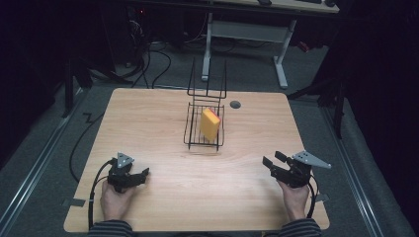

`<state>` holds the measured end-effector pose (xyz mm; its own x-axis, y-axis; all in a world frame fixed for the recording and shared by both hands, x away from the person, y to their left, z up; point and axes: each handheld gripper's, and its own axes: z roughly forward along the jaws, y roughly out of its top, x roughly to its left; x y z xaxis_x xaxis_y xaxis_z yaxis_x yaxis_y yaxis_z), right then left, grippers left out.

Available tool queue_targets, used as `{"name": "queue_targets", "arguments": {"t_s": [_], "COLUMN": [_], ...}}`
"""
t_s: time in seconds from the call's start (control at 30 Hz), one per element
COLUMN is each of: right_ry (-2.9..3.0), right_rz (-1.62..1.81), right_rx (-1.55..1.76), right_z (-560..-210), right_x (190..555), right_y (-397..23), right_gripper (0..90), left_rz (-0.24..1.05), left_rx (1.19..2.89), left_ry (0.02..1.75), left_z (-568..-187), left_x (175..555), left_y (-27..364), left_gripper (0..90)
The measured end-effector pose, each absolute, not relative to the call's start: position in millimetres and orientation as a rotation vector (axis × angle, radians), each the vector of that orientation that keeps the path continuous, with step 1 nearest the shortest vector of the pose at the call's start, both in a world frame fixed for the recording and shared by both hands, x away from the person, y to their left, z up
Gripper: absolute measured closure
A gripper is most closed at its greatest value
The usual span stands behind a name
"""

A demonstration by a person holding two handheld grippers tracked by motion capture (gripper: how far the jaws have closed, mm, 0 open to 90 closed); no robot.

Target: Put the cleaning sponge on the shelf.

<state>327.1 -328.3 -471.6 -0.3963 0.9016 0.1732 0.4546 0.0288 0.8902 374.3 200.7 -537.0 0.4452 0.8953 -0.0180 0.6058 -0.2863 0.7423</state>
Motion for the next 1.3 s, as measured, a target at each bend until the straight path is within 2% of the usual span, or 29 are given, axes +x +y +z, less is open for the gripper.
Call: {"name": "queue_targets", "arguments": {"t_s": [1.3], "right_ry": [1.902], "right_rz": [1.169], "right_rx": [1.456], "right_z": [-504.6], "right_x": [337.8], "right_y": [-330.3], "right_gripper": [37.8], "left_rz": [0.536], "left_rx": [2.008], "left_ry": [1.255], "left_z": [-537.0], "left_x": [374.3], "left_y": [200.7], "left_gripper": [25.8]}}
